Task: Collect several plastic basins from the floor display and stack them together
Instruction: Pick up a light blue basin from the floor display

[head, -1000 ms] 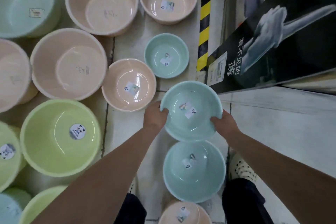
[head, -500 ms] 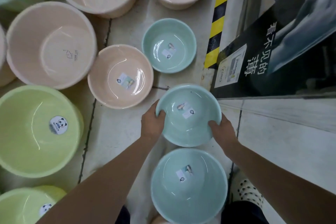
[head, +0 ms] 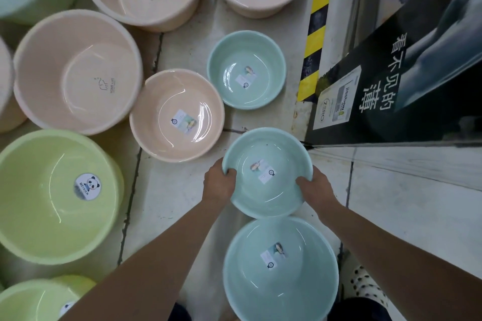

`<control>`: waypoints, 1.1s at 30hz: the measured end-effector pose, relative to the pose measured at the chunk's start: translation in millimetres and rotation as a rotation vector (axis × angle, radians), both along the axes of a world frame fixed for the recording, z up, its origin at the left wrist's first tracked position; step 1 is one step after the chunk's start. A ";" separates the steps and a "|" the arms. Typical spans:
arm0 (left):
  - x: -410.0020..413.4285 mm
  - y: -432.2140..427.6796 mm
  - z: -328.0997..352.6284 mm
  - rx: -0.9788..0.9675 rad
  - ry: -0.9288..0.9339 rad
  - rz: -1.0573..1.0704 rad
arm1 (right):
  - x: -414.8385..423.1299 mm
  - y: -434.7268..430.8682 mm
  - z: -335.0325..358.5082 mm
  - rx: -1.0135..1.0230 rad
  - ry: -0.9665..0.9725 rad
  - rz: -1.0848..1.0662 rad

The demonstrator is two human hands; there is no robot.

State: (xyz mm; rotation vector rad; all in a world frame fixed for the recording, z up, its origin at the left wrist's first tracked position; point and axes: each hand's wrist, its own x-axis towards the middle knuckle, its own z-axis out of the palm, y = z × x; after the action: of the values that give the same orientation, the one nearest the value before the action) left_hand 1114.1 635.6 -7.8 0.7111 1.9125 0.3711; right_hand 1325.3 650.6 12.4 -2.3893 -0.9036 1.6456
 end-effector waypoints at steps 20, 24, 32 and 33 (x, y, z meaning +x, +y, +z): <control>-71.2 199.0 65.0 0.349 -0.115 0.060 | -96.5 183.7 45.3 0.417 0.114 -0.249; -78.2 203.8 29.6 0.254 -0.012 -0.087 | -95.0 187.3 16.5 0.389 0.061 -0.235; -47.5 206.4 -0.4 0.143 0.330 -0.470 | -67.9 171.4 -26.7 0.393 -0.072 -0.351; -44.3 205.8 -3.4 0.145 0.333 -0.468 | -66.3 170.2 -30.7 0.385 -0.070 -0.364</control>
State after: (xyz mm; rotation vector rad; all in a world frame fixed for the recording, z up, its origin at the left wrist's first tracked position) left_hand 1069.8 841.4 -11.2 1.3515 1.9581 0.0975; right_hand 1259.0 820.8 -18.3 -2.1907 -0.6680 1.1458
